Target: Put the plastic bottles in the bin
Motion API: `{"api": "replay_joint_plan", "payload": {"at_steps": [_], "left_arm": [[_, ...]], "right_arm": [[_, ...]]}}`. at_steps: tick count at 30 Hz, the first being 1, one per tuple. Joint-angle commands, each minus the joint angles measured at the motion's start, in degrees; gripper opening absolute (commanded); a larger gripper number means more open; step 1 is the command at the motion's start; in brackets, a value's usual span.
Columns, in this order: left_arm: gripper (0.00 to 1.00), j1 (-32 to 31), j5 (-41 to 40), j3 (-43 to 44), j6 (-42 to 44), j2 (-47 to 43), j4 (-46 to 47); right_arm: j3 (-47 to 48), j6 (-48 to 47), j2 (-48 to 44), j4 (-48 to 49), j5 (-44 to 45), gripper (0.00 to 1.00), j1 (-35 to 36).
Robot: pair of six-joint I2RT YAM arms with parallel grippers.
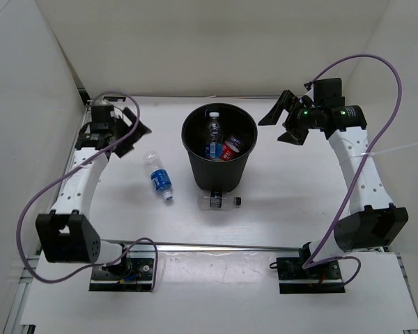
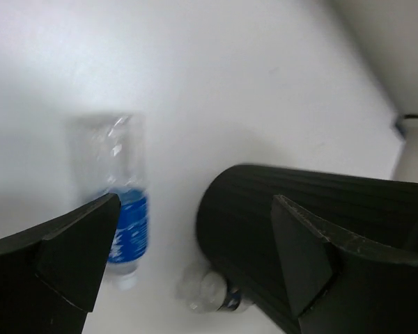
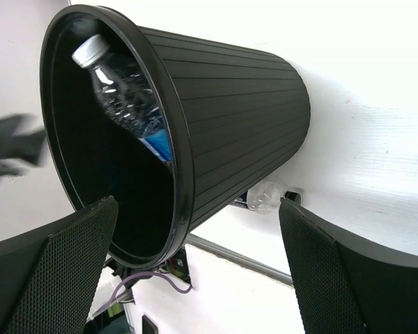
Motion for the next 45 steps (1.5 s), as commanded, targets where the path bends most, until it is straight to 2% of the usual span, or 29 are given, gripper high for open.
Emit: {"api": "replay_joint_plan", "payload": {"at_steps": [1,6,12,23,24,28,29,30,34,36,41,45], "left_arm": [[1.00,0.18,3.61,-6.89,-2.27,3.25,-3.05],[1.00,-1.48,8.35,-7.79,0.89,11.58,-3.05],[1.00,-6.85,7.30,-5.24,2.65,17.74,-3.05],[1.00,-9.05,4.84,-7.61,4.14,26.36,-3.58],[0.98,-9.05,4.84,-7.61,4.67,26.37,-3.58],[0.59,-9.57,5.45,-5.94,5.46,27.16,-3.58],[0.44,-9.58,5.45,-5.24,5.46,26.29,-3.58],[0.38,-9.58,4.84,-4.37,5.46,25.67,-3.58],[0.33,-9.58,2.91,-0.24,4.94,22.07,-6.12],[0.31,-9.06,-0.86,2.66,3.71,18.65,-8.05],[0.34,-9.05,-7.63,16.98,2.56,11.09,-9.47],[0.36,-10.89,-8.17,30.16,4.58,10.80,-9.47]], "right_arm": [[1.23,-0.35,0.19,1.43,-0.31,1.00,-0.65],[2.47,-1.57,1.25,0.90,-1.54,1.00,-0.65],[2.47,-2.10,1.25,0.37,-2.06,1.00,-1.70],[1.33,-2.63,0.20,0.37,-3.12,1.00,-4.07],[0.80,-2.63,0.19,0.37,-3.12,1.00,-4.07],[0.27,-2.63,0.19,-0.16,-3.12,1.00,-4.07],[0.27,-2.63,0.19,-0.16,-3.12,1.00,-4.07],[0.27,-2.63,0.19,-0.16,-3.12,1.00,-4.07],[0.27,-2.11,0.19,-0.16,-3.65,1.00,-4.07],[0.27,-2.10,0.19,-0.16,-3.65,1.00,-4.07],[0.27,-2.10,0.19,-0.16,-3.65,1.00,-4.07],[-1.57,-1.58,0.19,0.37,-3.65,1.00,-4.07]]}}
